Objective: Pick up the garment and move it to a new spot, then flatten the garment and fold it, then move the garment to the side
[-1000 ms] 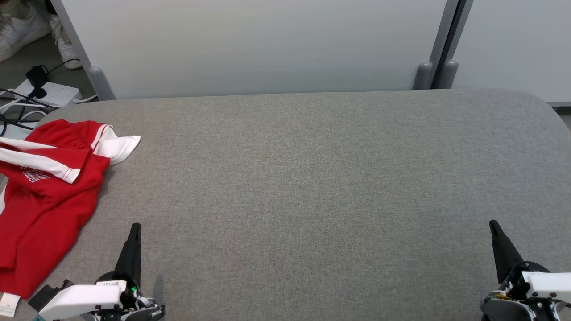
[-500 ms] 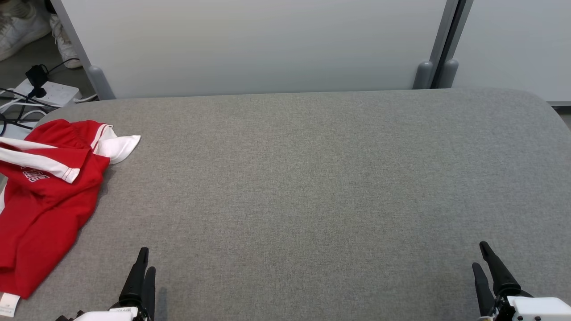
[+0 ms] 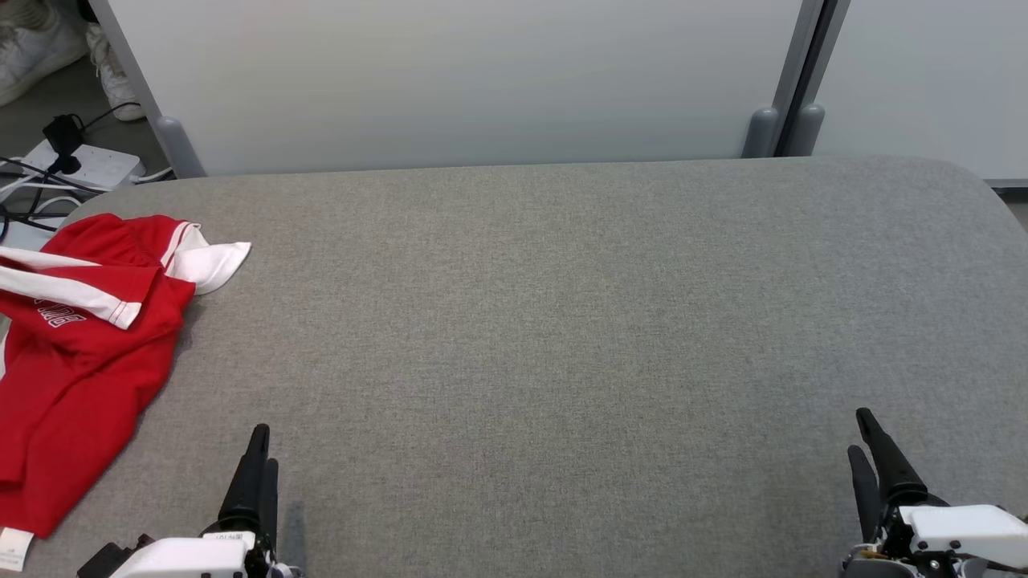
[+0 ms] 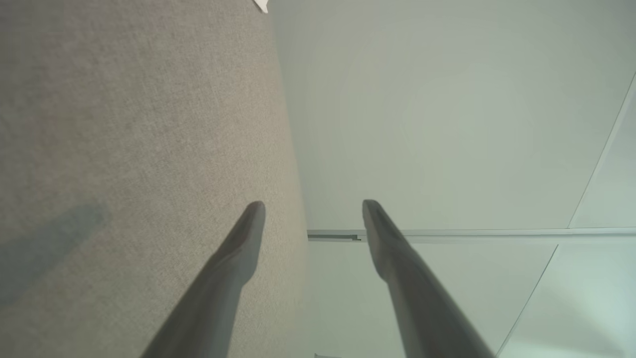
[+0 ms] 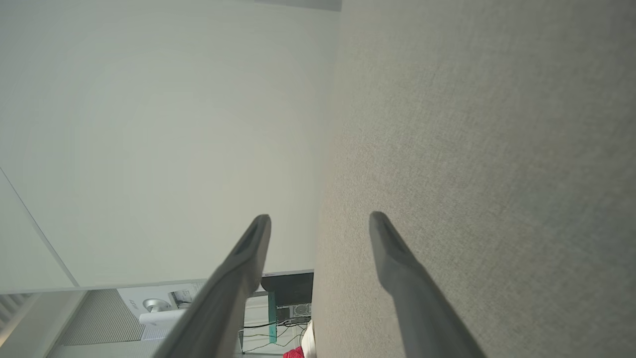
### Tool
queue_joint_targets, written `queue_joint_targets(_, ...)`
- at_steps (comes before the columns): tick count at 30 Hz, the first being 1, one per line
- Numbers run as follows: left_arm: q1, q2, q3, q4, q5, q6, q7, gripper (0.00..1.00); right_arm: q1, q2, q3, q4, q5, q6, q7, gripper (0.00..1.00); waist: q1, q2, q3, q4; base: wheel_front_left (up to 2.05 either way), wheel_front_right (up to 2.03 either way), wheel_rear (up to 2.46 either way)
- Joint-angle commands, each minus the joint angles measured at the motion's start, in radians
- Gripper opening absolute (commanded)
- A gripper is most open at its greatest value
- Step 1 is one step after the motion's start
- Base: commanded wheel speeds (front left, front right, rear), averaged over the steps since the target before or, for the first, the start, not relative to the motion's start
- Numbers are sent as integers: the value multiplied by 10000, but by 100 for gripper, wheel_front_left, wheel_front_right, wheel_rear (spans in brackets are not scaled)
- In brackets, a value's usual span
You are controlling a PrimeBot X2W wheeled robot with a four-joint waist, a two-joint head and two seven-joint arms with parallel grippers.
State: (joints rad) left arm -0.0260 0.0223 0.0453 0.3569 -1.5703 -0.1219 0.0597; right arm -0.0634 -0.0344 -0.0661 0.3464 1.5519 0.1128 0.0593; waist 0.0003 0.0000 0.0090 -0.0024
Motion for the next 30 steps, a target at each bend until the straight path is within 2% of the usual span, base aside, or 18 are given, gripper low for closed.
queue_joint_targets(1,-581,187,-15,-217,151,-15,-76,100,-545,-180,110,-141,-178,57,-134,100,-3,0,4,-2,0,0,0)
queue_joint_targets(10,-990,485,-382,115,1115,-21,-409,100,-967,-365,361,140,-1086,67,-415,100,-3,0,38,-22,0,0,0)
queue_joint_targets(30,-1483,500,-145,635,4929,-5,-999,100,-1647,-506,750,618,-4503,91,-1002,100,-3,0,58,-72,0,0,0)
